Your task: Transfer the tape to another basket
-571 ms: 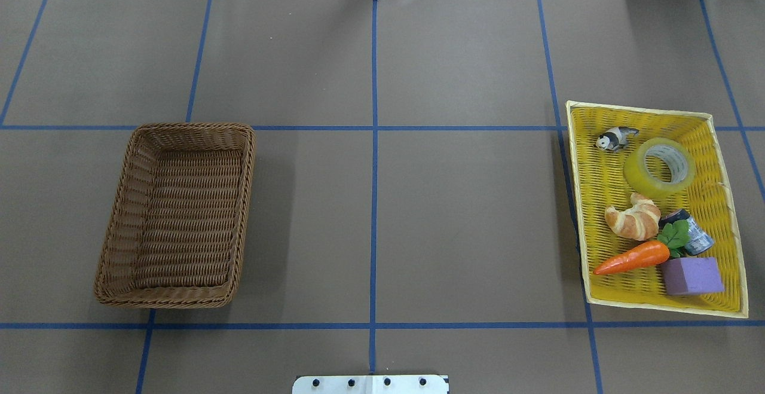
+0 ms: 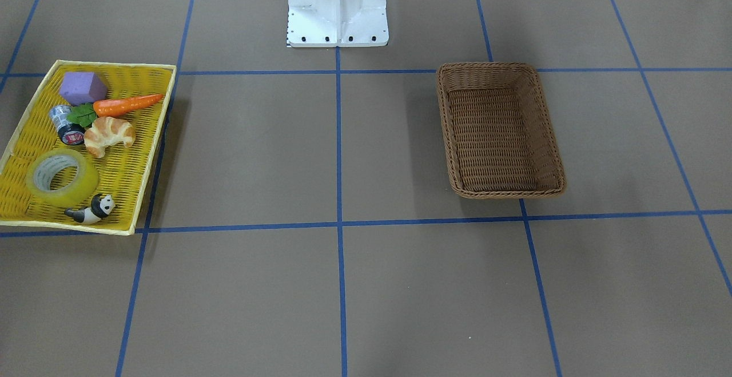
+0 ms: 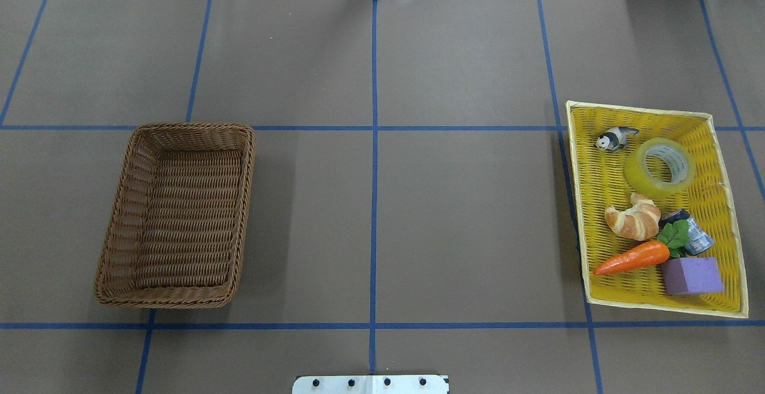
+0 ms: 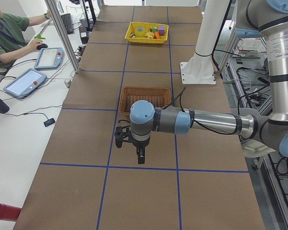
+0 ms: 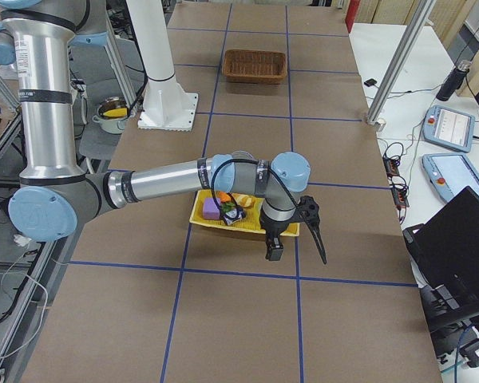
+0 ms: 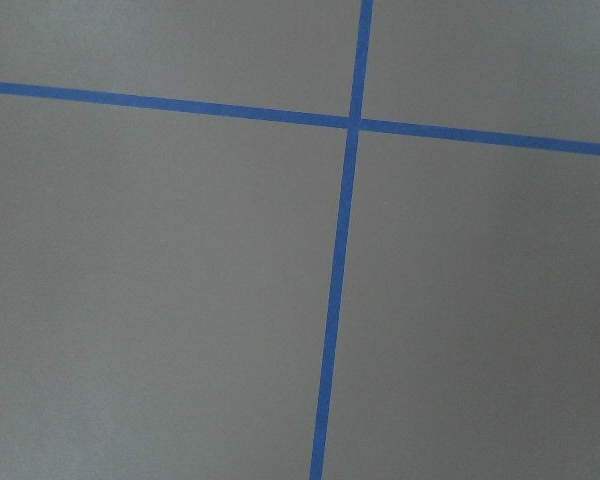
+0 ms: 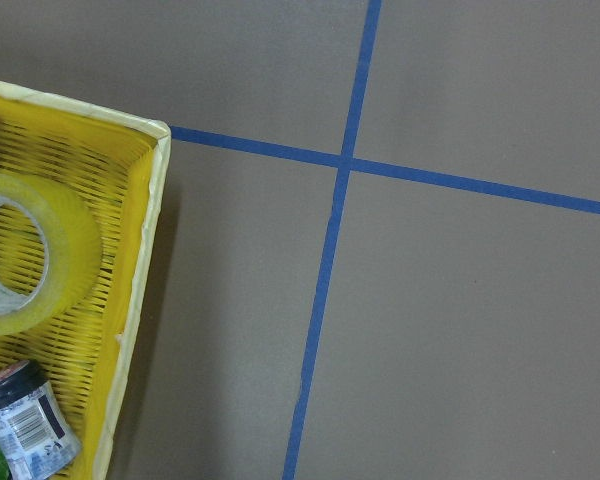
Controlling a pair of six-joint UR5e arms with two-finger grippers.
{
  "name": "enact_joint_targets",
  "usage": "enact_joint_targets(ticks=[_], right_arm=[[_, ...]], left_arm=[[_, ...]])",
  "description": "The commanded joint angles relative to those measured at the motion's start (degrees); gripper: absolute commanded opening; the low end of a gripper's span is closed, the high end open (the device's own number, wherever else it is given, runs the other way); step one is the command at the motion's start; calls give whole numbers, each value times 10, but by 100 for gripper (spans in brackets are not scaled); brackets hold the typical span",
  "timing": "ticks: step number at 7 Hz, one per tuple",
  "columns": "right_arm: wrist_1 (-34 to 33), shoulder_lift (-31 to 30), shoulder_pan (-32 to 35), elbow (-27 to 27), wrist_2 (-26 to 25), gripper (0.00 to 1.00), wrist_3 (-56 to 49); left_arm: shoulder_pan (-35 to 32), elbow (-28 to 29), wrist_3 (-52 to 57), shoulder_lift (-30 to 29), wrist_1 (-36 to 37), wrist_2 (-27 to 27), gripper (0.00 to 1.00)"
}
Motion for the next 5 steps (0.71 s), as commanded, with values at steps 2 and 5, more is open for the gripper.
enact_joint_targets(ticks=[2,5], right_arm=[[0,6,0,1,0,100,0],[0,87,-22,4,1,100,69]], left_arm=[[0,-2,0,0,0,0,99],[4,-31,-3,-13,-10,-2,99]])
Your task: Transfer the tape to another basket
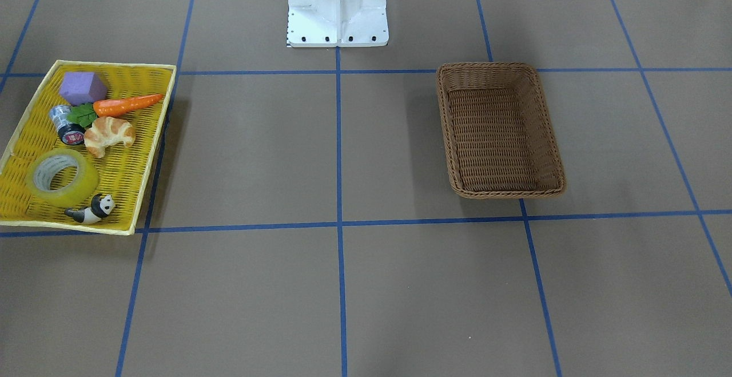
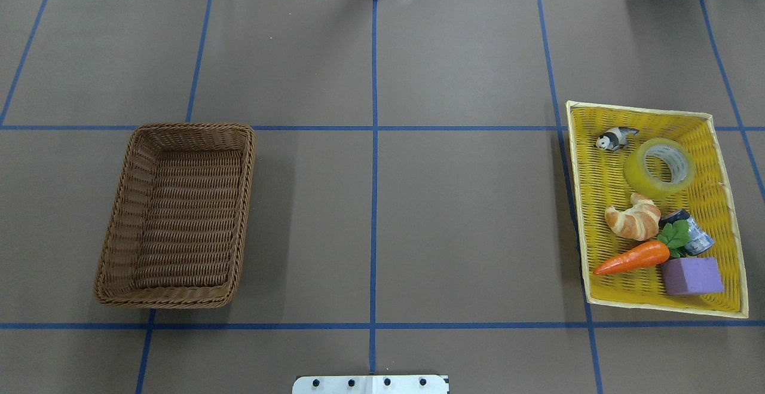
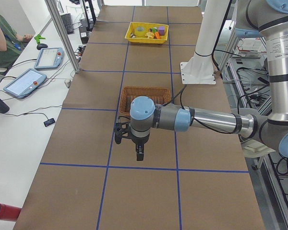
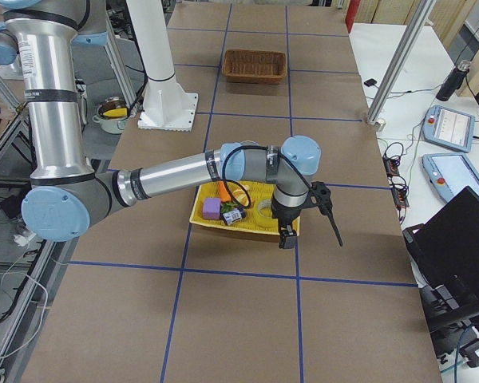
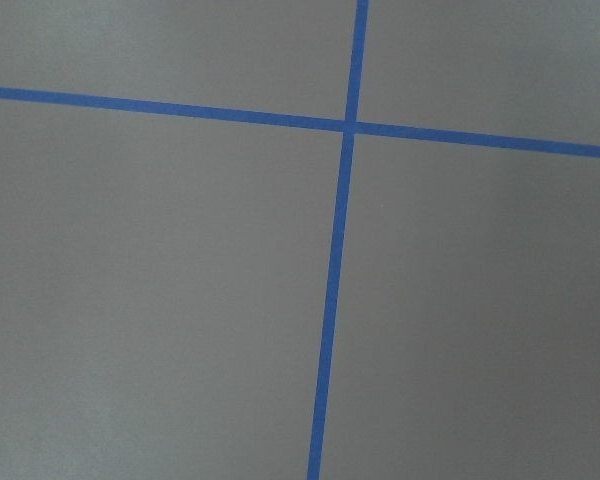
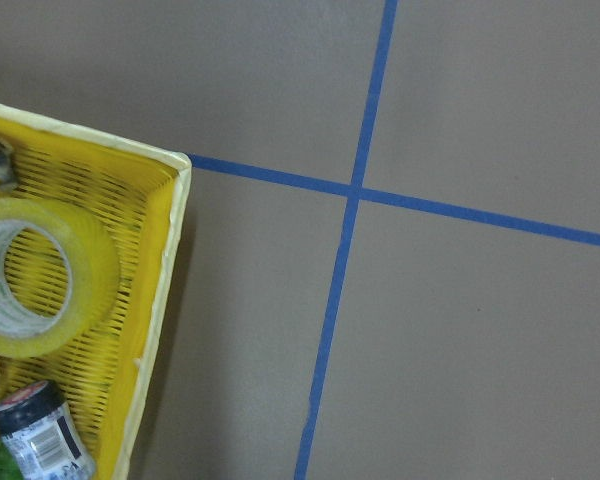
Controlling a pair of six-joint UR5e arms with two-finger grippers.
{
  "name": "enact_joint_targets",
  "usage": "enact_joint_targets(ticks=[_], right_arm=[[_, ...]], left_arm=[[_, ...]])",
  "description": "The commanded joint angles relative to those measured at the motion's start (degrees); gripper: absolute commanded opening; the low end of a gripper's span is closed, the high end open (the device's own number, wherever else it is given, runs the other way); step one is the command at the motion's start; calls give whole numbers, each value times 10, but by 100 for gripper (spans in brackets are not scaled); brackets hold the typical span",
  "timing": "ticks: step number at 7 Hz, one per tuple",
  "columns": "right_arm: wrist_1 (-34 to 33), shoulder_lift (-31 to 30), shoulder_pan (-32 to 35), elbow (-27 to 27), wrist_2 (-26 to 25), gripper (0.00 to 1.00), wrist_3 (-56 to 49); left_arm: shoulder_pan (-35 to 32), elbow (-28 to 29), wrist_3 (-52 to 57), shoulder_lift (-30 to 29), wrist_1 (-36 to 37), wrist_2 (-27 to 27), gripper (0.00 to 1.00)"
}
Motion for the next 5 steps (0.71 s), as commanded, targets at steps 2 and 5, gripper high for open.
enact_joint_targets(ticks=[2,5], right_arm=[[111,43,-97,2,10,100,98],[149,45,-195,-6,14,100,184]], left_arm=[[4,2,0,-12,-24,4,99],[5,11,1,-31,-24,0,99]])
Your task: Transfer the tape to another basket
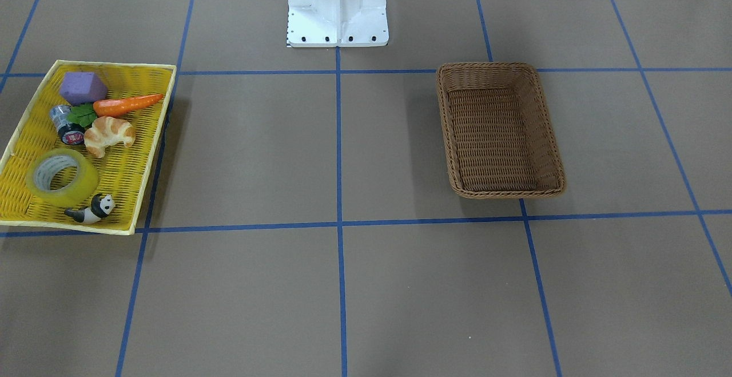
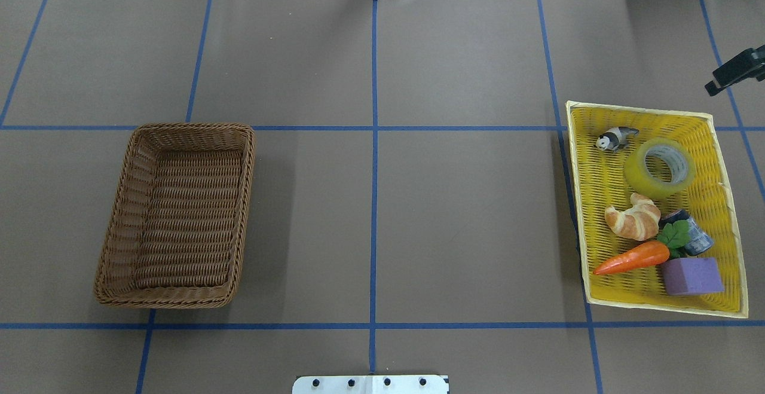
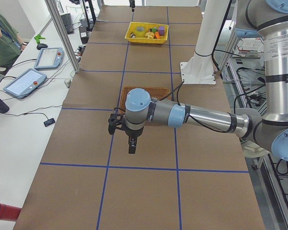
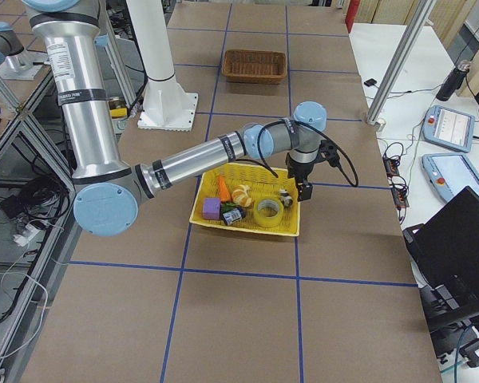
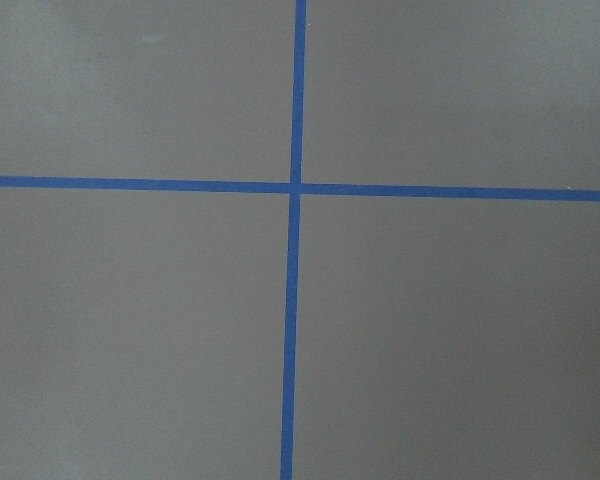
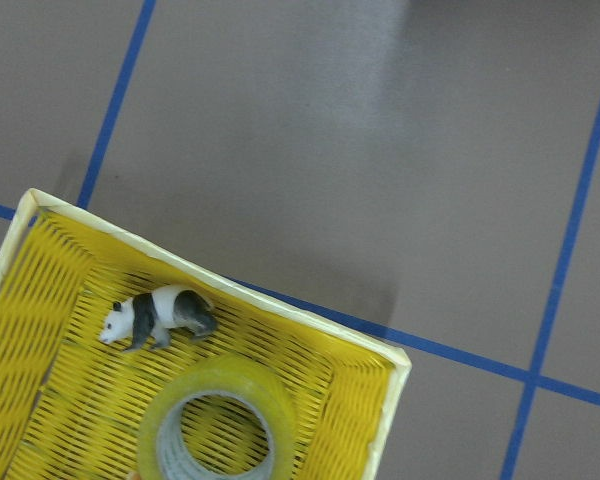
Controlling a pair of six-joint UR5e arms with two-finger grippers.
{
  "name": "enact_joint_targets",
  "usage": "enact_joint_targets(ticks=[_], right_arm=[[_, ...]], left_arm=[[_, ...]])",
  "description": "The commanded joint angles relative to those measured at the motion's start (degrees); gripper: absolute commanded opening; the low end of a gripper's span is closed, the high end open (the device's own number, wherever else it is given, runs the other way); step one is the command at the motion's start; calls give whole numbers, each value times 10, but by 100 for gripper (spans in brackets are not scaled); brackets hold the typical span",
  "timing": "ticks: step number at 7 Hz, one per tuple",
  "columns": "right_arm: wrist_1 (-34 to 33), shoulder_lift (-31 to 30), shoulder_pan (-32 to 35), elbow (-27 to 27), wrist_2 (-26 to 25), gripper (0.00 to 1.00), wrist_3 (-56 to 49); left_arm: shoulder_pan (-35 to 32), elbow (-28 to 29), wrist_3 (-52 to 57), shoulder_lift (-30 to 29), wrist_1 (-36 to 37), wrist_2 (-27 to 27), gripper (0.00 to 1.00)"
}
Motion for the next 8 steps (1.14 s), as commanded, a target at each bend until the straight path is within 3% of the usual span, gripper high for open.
enact_joint_targets(ticks=[1,3,5,8], right_arm=[[10,-5,-60,-9,1,100,6],[10,-3,-81,-39,-7,100,-35],[10,-7,-81,-73,-7,100,-141],[10,-1,-89,-119,-8,100,-160]], left_arm=[[0,2,3,-3,0,1,99],[0,6,3,-3,-1,1,99],[0,6,4,-3,-1,1,99],[1,6,4,-3,-1,1,99]])
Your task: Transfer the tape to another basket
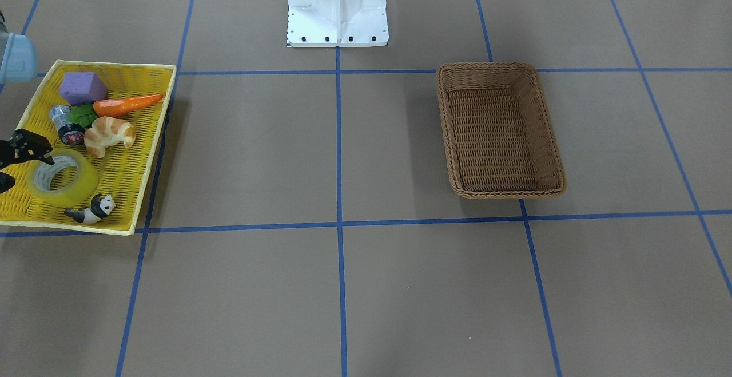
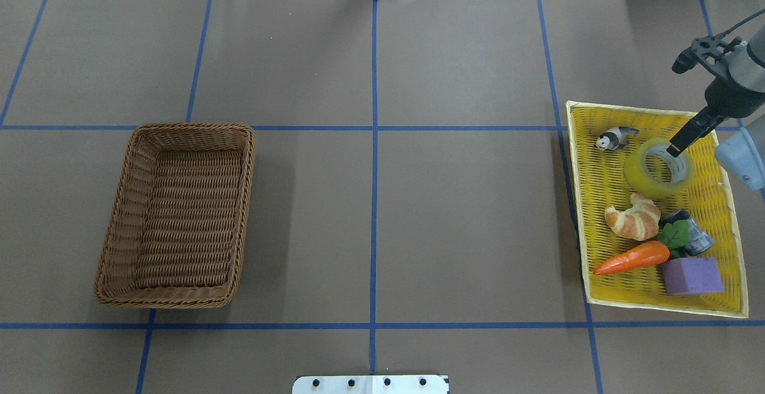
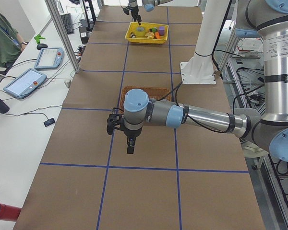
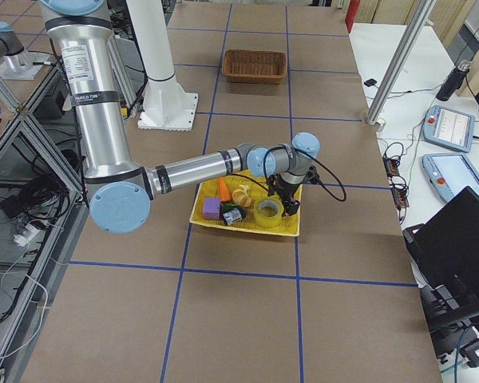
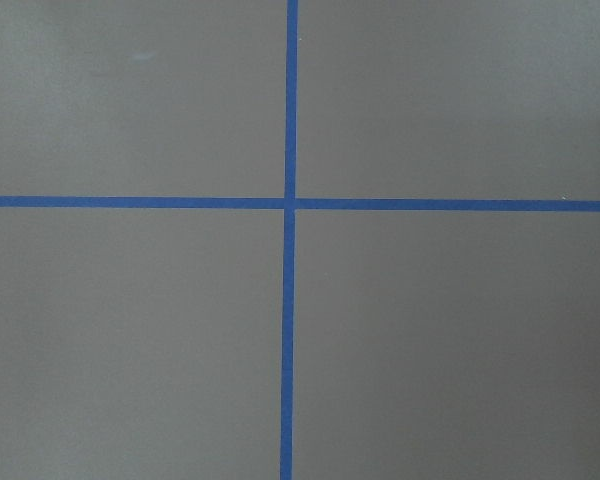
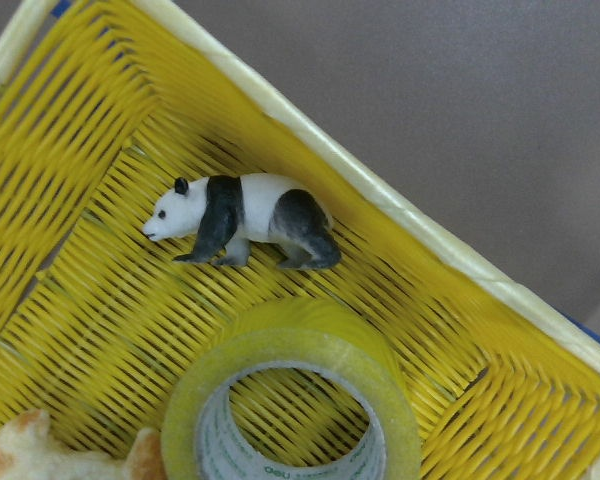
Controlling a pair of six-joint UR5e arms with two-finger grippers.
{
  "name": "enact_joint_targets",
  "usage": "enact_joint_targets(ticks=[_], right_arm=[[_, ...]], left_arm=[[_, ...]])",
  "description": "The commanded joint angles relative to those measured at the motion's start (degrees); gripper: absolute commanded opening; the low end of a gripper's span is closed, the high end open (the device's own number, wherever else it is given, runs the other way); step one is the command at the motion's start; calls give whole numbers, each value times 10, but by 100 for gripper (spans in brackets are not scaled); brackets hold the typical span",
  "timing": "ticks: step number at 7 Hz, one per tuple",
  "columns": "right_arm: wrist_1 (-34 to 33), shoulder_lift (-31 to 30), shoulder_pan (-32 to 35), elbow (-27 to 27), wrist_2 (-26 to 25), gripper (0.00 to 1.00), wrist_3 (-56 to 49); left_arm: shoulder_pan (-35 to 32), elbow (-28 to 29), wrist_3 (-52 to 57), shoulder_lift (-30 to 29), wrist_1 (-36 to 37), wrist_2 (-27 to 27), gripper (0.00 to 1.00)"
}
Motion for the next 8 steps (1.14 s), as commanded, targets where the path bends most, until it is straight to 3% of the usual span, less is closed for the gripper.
enact_joint_targets(ticks=[1,3,4,5,6,8], right_arm=[[-1,2,-13,-37,-1,100,-15],[0,4,-28,-54,-3,100,-15],[1,4,-28,-57,-3,80,-14],[1,4,-28,-57,-3,29,-15],[2,4,-28,-55,-3,0,-23],[3,4,-15,-36,-2,0,-23]], left_arm=[[0,1,0,0,0,0,99],[0,1,0,0,0,0,99],[0,0,0,0,0,0,99],[0,0,0,0,-1,-1,99],[0,0,0,0,-1,-1,99],[0,-2,-1,1,-1,-1,99]])
